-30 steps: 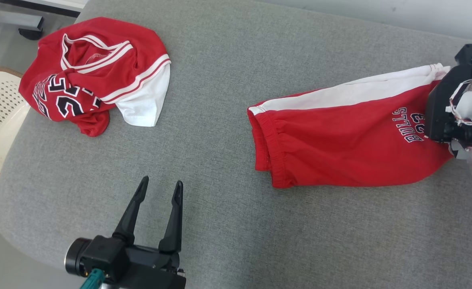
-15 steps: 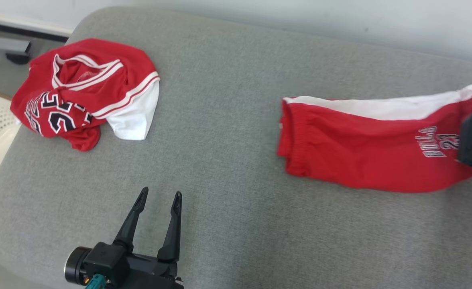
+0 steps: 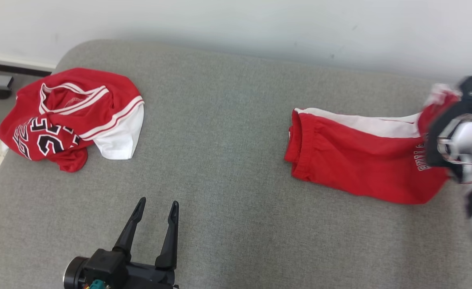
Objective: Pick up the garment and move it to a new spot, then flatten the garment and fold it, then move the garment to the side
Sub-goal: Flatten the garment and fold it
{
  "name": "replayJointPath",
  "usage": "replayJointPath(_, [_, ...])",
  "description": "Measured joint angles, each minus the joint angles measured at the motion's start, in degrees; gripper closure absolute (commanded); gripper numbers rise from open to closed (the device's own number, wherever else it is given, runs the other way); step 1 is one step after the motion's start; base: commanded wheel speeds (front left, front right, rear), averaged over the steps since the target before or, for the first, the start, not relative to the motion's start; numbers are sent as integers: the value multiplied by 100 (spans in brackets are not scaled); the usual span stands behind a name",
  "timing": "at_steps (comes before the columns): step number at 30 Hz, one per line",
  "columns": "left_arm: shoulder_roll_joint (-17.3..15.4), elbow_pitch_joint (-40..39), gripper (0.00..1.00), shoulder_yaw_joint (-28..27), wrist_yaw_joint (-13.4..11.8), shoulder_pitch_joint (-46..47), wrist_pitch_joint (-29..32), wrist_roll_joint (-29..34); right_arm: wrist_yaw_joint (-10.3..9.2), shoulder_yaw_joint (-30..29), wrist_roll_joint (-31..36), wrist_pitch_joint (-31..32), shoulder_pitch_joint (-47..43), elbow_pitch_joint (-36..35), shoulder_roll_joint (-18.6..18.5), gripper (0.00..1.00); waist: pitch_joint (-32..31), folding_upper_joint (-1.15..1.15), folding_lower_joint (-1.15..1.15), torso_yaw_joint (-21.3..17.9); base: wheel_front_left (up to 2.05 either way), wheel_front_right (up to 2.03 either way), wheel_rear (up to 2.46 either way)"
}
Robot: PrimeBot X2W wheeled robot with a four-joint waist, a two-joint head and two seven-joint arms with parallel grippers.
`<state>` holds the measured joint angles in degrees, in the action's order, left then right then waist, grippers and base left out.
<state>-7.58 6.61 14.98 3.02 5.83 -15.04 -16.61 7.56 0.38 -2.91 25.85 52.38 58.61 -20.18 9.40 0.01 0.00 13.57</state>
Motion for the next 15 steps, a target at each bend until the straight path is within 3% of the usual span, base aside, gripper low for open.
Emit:
replayJointPath(4, [-14, 5, 0, 22, 2, -21, 0, -16, 0, 414, -47, 357, -200, -538, 526, 100, -134, 0, 0, -27, 0, 0, 0])
replayJointPath(10, [-8, 34, 0, 77, 2, -97, 0, -59, 0, 770, -331, 722, -454, -1115, 891, 100, -219, 0, 0, 67, 0, 0, 0])
replayJointPath(15, [9, 53, 0, 127, 5, -104, 0, -75, 0, 598, -276, 843, -542, -1393, 1162, 100, -223, -1, -1, 231, 0, 0, 0])
